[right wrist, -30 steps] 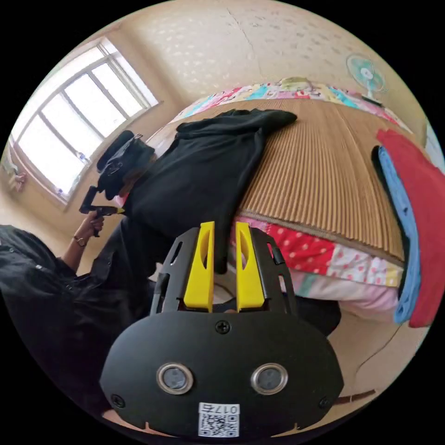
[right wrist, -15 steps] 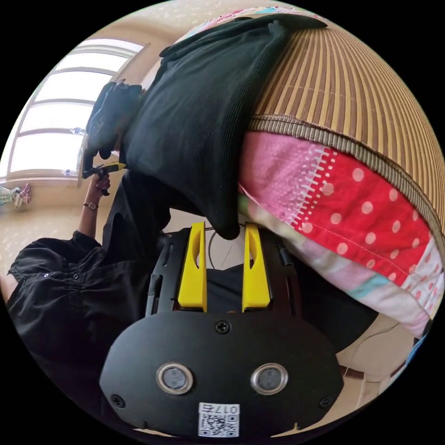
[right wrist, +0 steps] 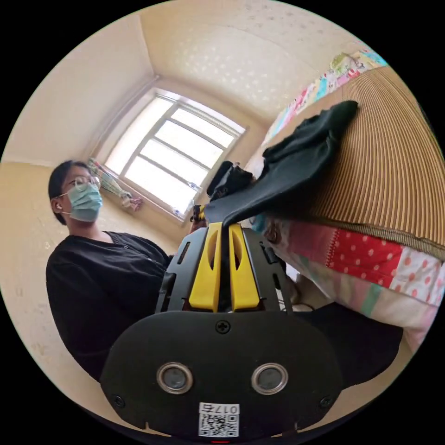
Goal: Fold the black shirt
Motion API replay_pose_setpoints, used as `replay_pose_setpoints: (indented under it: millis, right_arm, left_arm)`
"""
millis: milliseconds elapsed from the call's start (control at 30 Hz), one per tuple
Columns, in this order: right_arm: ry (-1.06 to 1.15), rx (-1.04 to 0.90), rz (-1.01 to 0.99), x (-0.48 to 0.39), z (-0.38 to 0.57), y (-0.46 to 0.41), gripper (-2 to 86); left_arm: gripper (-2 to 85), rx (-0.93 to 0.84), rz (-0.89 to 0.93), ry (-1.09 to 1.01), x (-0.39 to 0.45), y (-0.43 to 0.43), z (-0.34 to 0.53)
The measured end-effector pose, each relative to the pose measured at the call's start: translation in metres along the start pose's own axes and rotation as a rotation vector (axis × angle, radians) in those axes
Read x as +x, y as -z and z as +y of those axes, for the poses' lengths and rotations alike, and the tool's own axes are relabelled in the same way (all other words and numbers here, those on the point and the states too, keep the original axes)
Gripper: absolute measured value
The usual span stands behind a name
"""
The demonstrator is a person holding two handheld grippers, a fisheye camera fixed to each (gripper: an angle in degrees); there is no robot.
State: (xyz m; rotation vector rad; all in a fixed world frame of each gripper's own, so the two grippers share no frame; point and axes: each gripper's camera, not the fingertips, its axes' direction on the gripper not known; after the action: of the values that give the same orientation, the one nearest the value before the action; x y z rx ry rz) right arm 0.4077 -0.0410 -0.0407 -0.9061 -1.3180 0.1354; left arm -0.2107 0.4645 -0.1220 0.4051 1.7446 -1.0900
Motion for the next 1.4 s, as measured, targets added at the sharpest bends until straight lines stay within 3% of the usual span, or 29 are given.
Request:
replay_pose_setpoints:
  millis: [267, 333, 467, 667, 800, 867, 1000, 1233, 1400]
  right_arm:
    - [0.305, 0.331, -0.17, -0.114, -0.01, 0.063, 2.5]
    - [0.358, 0.384, -0.146, -0.14, -0.012, 0.068, 2.4]
    - [0.3, 0.427, 0.104, -0.166, -0.029, 0.058, 2.3]
    - [-0.001, 0.395, 0.334, -0.098, -0.09, 0.023, 2.5]
    - [-0.046, 0.317, 0.491, -0.046, -0.153, -0.027, 2.7]
    - [-0.118, 0.293, 0.598, -0.019, -0.176, -0.049, 3.0]
    - [-0.219, 0.235, 0.534, 0.064, -0.208, -0.09, 4.3]
    - [-0.232, 0.248, 0.623, 0.099, -0.202, -0.128, 10.0]
    - [-0.181, 0.061, 0.811, 0.089, -0.18, -0.198, 9.6]
  left_arm:
    - [4.1, 0.144, 0.217, -0.231, 0.083, 0.009, 0.0]
    - [4.2, 0.157, 0.21, -0.272, 0.101, 0.011, 0.0]
    - [4.2, 0.188, 0.072, -0.245, 0.108, 0.002, -0.01]
    - [4.2, 0.254, -0.135, -0.069, 0.032, -0.023, -0.04]
    - [4.1, 0.368, -0.128, 0.154, -0.048, -0.043, -0.068]
    - [4.1, 0.34, -0.164, 0.178, -0.077, -0.058, -0.083]
    - [5.3, 0.374, -0.187, 0.321, -0.133, -0.079, -0.093]
    - [13.9, 0.371, -0.328, 0.252, -0.126, -0.088, -0.1]
    - [14.7, 0.165, -0.451, 0.194, -0.108, -0.117, -0.1]
